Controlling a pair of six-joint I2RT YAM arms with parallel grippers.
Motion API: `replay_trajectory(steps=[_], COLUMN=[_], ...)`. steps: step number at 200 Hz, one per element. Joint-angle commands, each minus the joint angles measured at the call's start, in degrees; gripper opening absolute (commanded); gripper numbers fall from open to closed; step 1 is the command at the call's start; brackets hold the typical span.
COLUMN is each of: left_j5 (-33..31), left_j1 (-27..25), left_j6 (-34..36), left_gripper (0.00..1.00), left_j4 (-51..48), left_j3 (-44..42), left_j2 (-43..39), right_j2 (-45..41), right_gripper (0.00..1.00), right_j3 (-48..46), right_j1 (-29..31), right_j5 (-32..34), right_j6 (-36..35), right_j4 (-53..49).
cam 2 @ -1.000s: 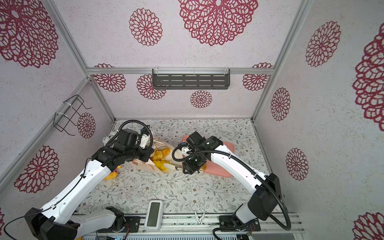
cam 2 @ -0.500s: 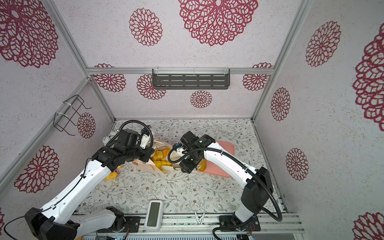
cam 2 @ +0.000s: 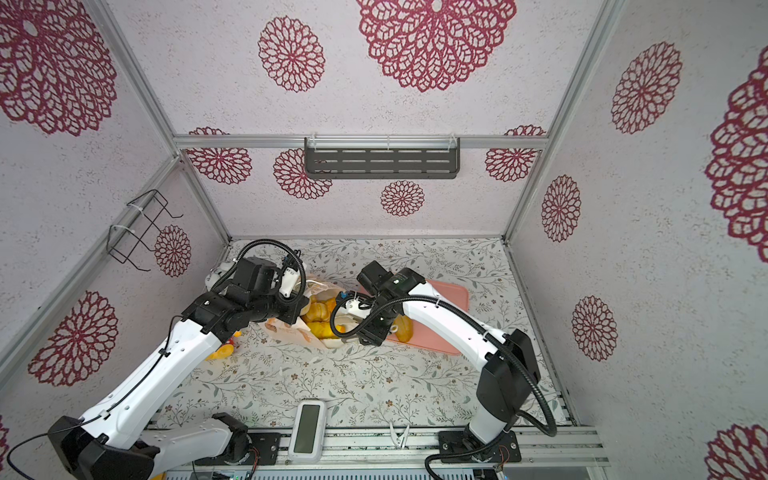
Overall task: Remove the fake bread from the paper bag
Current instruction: 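Pinch the yellow striped bread with the tongs and lift it out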
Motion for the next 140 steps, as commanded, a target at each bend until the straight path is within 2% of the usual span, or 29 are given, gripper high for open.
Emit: replay_trajectory(steps=[1,33,58,113,140], left_j5=[2.0,2.1,2.0,0.7,-2.3], left_j1=[-0.8,-0.8,-0.8,-0.8,-0.8], left_j6=[0.6,0.5,0.6,0.3,-0.2], left_gripper=[0.00,0.00,0.00,0.00,0.00], left_j4=[1.2,0.9,1.0,1.1,1.2], left_j3=[1.8,1.8,1.7,1.1,1.1], left_j2=[-0.1,-0.1,-0.4,-0.3,-0.3], right_j2=[2.8,5.7,6.7,5.6,2.8], right_gripper=[0.64,0.62,0.59,0.39,0.29], right_j3=[3.6,5.2,5.2,3.7,2.1], right_j1=[0.2,0.2,0.2,0.1,0.2], right_j5=[0.1,1.7,6.9,8.7,8.9], right_j6=[-2.3,-1.4,0.7,3.3,4.2], right_j4=[-1.5,-1.6,-0.1,1.9,3.6])
